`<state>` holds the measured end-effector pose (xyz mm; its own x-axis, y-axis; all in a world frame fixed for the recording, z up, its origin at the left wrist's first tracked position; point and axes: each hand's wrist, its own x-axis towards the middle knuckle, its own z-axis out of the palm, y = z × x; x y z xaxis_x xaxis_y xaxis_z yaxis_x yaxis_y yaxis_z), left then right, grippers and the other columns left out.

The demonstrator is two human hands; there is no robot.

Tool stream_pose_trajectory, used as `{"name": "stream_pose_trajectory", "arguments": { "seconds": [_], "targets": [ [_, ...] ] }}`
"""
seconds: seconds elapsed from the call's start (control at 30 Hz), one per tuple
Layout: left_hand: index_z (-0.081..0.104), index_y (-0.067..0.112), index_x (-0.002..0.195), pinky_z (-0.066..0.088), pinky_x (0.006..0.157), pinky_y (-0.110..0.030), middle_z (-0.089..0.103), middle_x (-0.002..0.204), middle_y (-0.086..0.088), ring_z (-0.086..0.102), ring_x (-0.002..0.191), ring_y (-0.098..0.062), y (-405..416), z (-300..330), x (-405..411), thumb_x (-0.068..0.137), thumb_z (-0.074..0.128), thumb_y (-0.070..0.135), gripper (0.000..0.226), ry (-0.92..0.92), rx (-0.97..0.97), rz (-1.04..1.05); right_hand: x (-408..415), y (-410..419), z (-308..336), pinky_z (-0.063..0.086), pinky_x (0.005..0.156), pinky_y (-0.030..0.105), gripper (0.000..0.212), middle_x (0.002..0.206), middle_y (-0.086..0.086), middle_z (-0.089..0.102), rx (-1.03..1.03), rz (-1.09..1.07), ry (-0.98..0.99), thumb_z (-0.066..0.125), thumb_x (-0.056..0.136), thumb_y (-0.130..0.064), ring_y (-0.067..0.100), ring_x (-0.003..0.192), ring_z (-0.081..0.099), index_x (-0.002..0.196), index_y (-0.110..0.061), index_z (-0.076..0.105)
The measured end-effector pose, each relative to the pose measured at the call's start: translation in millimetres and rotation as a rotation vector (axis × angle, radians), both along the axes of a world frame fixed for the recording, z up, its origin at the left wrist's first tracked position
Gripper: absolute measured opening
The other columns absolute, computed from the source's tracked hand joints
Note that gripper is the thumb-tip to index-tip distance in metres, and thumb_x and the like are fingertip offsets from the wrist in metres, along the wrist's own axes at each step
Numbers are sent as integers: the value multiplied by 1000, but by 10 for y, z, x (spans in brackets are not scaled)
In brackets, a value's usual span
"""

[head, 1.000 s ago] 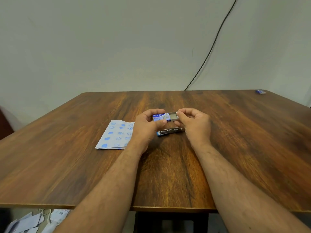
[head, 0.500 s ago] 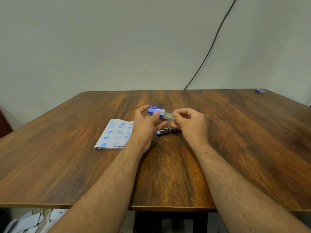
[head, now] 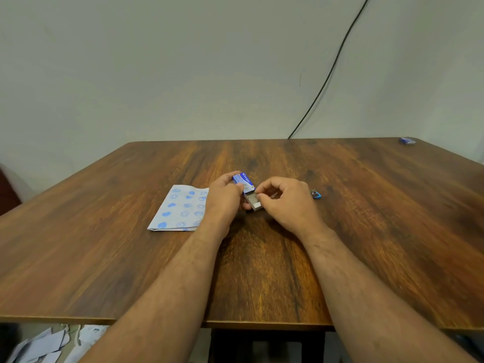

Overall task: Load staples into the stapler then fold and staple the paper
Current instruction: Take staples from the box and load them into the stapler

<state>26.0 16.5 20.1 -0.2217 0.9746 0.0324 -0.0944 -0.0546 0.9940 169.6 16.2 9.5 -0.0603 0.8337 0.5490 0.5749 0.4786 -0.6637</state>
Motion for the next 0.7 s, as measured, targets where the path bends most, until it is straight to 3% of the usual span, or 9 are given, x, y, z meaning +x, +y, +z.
{"name": "stream_pose_trajectory", "arguments": {
  "seconds": [0.13, 0.37, 0.7],
  "targets": [
    [61, 12, 126, 55, 54, -30, 71, 84, -12, 65, 61, -23, 27, -1, -11, 97, 43, -2, 36, 41, -50, 2, 6, -17, 8, 51, 65, 19, 9, 69, -13, 72, 2, 9, -72, 72, 79, -21, 2, 67, 66, 75, -28, 75],
    [63, 7, 126, 55, 53, -29, 71, 87, -18, 67, 63, -26, 36, -5, -22, 95, 41, -4, 39, 98, -105, -36, 25, -50, 28, 48, 64, 22, 6, 65, -11, 67, 39, 33, -236, 71, 82, -21, 3, 64, 61, 80, -24, 76],
    [64, 7, 129, 57, 57, -31, 71, 100, -24, 69, 70, -29, 60, -16, -22, 96, 42, -3, 40, 157, -108, -55, 24, -25, 24, 47, 62, 20, 7, 68, -12, 67, 23, 36, -215, 72, 82, -21, 2, 64, 61, 79, -25, 76]
  ]
}}
